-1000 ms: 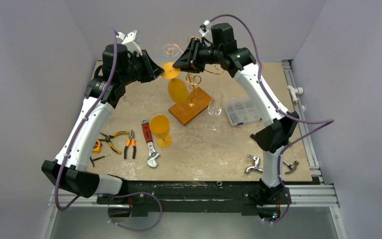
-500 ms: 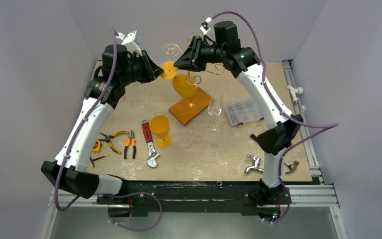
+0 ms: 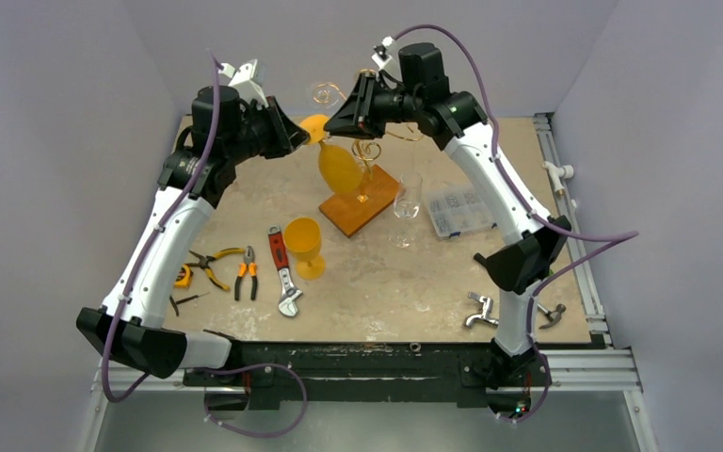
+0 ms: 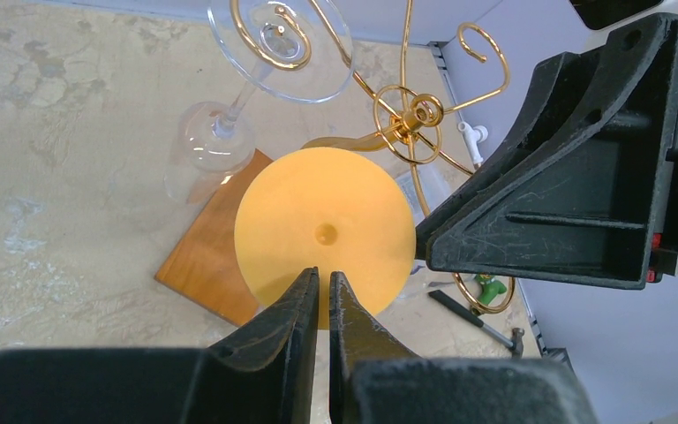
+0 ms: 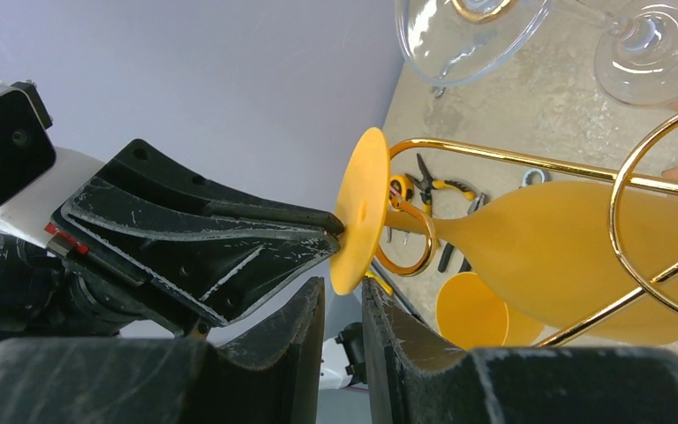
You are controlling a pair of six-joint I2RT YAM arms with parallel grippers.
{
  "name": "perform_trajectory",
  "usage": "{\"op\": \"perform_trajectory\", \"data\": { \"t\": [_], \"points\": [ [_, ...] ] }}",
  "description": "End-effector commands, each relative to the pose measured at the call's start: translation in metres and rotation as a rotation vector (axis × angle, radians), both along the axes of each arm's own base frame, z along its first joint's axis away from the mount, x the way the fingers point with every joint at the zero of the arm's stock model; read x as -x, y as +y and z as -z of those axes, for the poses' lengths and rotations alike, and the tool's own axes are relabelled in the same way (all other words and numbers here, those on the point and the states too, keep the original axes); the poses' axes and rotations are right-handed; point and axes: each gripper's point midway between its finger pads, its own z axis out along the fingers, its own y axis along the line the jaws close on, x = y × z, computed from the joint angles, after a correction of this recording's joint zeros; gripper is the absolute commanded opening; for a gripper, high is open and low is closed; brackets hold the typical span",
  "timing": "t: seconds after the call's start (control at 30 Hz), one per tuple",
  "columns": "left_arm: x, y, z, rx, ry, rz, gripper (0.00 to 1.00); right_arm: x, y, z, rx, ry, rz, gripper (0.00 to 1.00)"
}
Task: Take the wine glass off the wine glass rack
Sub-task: Pick up the wine glass from the wine rack.
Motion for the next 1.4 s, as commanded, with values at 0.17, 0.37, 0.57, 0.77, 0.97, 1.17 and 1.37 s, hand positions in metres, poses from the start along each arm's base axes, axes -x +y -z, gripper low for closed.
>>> {"op": "perform_trajectory", "data": {
  "t": [0.17,0.37,0.57,0.77,0.97,1.17,1.37],
  "points": [
    [0.003,0.002,-0.016,0.028,-0.056,0.006,0.08,0.003,0.006,-0.015,-0.036,-0.038,-0.018,0.21],
    [0.004,0.002,-0.015,0.026,-0.055,0.006,0.08,-0.003,0.007,-0.009,-0.03,-0.03,0.002,0.22],
    [0.003,0.002,-0.013,0.022,-0.053,0.008,0.08,-0.009,0.009,-0.008,-0.032,-0.03,0.013,0.26],
    [0.002,0.001,-0.013,0.025,-0.054,0.01,0.08,-0.013,0.011,-0.007,-0.034,-0.029,0.02,0.27],
    [0.002,0.001,-0.013,0.025,-0.054,0.013,0.08,-0.015,0.012,-0.006,-0.038,-0.026,0.026,0.27],
    [0.004,0.001,-0.016,0.029,-0.058,0.014,0.08,-0.015,0.012,-0.007,-0.04,-0.029,0.028,0.17],
    [0.01,0.003,-0.034,0.037,-0.088,0.014,0.11,-0.013,0.011,-0.008,-0.04,-0.032,0.026,0.02]
  ]
}}
